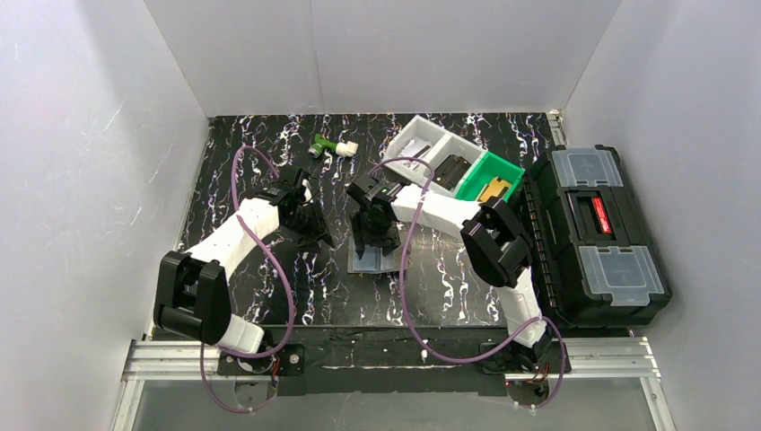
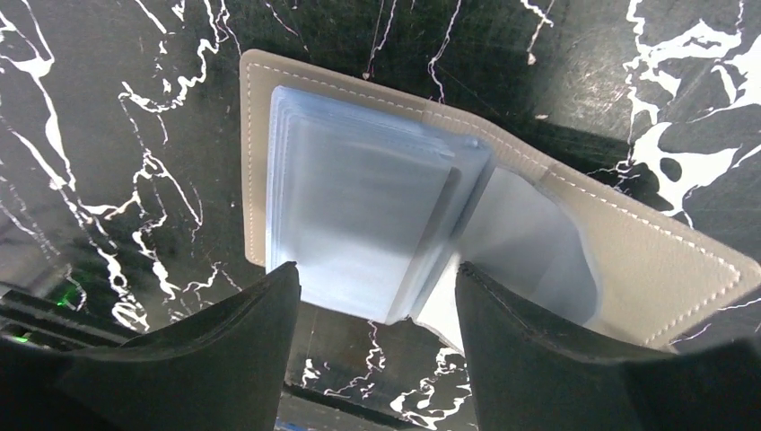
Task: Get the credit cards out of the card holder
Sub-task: Remove the credit card from the card holder.
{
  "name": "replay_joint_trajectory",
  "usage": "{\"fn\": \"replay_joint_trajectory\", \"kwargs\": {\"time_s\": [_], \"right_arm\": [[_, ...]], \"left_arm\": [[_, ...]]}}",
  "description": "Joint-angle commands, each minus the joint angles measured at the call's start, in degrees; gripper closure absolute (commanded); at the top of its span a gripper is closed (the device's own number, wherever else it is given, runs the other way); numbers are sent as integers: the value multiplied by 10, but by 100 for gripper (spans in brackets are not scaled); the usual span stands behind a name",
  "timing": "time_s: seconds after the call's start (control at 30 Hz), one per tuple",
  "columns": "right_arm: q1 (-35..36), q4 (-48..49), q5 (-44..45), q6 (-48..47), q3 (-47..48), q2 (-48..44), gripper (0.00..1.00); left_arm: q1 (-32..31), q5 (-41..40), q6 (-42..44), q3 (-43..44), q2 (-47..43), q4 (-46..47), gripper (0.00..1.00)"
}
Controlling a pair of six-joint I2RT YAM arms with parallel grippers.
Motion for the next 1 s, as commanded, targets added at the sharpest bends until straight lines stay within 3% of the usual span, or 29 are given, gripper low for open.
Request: {"fn": "replay_joint_trajectory", "kwargs": {"time_s": [0.0, 0.17, 0.33, 0.63, 0.83, 0.97], "right_arm": [[15, -22, 48, -22, 39, 18, 28], [26, -30, 65, -34, 47, 43, 29], [30, -22, 59, -36, 28, 59, 37], [22, 90, -36, -43, -91, 16, 74], [1, 145, -109, -49, -136, -3, 89], [-15, 184, -163, -44, -164, -9, 92]], "left_arm": [[3, 9, 7, -9, -11, -6, 60], [3, 12, 7, -13, -7, -1, 61], [3, 16, 7, -14, -2, 0, 61], [-7, 33, 0, -28, 7, 13, 63], [-38, 36, -11, -25, 23, 23, 68], [-59, 40, -17, -17, 40, 33, 71]]}}
